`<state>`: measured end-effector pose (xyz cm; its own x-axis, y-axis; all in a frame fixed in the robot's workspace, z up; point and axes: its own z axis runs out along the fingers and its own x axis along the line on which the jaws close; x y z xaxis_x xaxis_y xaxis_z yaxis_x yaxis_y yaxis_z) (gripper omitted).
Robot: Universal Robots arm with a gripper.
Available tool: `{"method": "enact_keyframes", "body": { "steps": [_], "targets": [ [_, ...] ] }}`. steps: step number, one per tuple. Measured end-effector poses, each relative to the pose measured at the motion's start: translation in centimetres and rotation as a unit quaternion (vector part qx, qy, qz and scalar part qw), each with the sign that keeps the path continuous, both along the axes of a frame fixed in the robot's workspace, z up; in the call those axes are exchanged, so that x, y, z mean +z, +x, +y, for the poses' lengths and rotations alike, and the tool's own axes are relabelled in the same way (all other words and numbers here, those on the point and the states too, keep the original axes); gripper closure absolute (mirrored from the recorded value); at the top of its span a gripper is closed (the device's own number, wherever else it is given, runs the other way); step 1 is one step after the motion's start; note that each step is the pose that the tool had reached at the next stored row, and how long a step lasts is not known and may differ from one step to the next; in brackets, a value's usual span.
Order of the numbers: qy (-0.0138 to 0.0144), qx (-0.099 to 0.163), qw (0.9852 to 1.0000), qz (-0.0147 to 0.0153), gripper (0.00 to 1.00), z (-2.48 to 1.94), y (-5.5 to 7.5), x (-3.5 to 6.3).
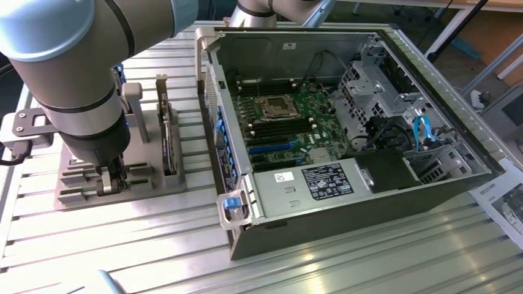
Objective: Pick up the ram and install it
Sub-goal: 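Pick up the ram and move it above insertion slot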
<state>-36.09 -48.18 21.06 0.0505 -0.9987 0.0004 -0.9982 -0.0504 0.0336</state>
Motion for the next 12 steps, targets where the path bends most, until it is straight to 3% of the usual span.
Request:
{"method": "enact_keyframes", "body": {
  "steps": [2,4,12],
  "targets": [
    [0.0000,0.000,1.0000,0.0000,0.76,0.00,0.00,0.00],
    [0.0000,0.000,1.0000,0.0000,0.88,0.00,0.00,0.00],
    [0.0000,0.000,1.0000,0.0000,0.88,0.00,0.00,0.00]
  ]
}}
